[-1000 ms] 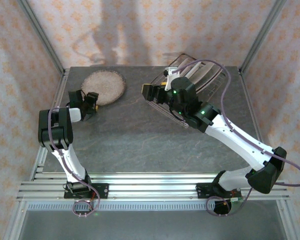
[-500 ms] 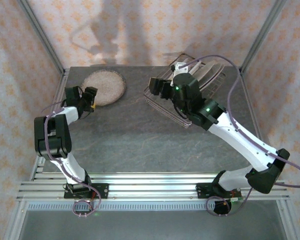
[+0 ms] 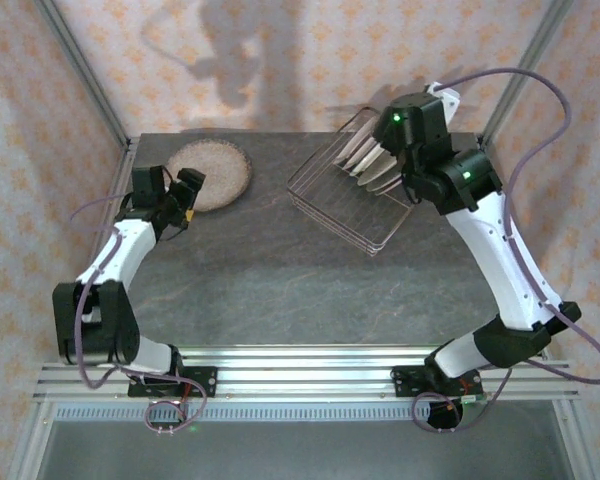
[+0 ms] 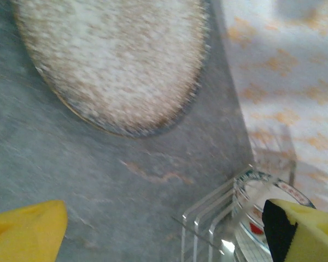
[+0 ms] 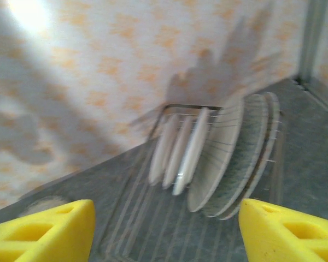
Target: Unload the plates from the dish rack
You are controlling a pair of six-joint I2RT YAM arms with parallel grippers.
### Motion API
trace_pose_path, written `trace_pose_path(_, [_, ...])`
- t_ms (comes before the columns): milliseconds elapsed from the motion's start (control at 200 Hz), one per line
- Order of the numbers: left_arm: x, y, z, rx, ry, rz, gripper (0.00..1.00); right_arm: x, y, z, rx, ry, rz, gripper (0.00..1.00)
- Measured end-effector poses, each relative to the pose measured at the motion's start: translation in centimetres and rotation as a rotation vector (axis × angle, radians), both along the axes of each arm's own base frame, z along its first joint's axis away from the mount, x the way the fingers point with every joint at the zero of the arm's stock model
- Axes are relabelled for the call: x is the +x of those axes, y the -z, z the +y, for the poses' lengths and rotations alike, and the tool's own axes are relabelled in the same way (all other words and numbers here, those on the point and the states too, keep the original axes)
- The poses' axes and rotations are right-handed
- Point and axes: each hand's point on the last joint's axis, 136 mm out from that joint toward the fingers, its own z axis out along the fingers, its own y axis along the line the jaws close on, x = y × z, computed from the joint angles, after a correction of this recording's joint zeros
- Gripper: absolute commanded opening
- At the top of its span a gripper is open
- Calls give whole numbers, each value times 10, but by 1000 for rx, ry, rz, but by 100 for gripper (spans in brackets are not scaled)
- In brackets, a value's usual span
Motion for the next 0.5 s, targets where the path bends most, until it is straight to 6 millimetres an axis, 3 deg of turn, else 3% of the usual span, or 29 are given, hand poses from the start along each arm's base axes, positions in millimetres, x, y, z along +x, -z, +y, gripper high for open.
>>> trace_pose_path(240, [-13,-67,-47,46,84,-150,91,17,35,-68,54,185,92,60])
trace_pose_path(500, [-40,-131,-115,88,288,-324,91,49,98,-104,134,259,273,57])
